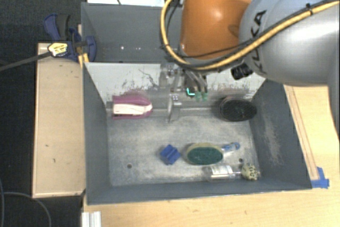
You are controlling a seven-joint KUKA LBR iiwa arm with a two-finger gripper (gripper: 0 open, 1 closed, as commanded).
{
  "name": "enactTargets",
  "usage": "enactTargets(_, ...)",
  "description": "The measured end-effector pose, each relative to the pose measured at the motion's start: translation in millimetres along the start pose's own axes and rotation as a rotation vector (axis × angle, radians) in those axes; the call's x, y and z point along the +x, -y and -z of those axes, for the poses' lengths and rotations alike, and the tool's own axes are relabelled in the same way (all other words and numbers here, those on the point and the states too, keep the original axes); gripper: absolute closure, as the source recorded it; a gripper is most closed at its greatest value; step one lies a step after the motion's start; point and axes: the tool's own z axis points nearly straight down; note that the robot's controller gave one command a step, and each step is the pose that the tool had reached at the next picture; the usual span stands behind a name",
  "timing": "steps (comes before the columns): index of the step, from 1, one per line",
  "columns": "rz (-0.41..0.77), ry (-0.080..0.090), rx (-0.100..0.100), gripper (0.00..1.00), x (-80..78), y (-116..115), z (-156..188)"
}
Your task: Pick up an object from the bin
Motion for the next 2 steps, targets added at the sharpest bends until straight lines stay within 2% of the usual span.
enactTargets(1,0.296,0.002,0.002,0.00,65.1,54,-87)
enactTargets(2,0.178,-0.001,0.000,0.00,80.6,52,-177)
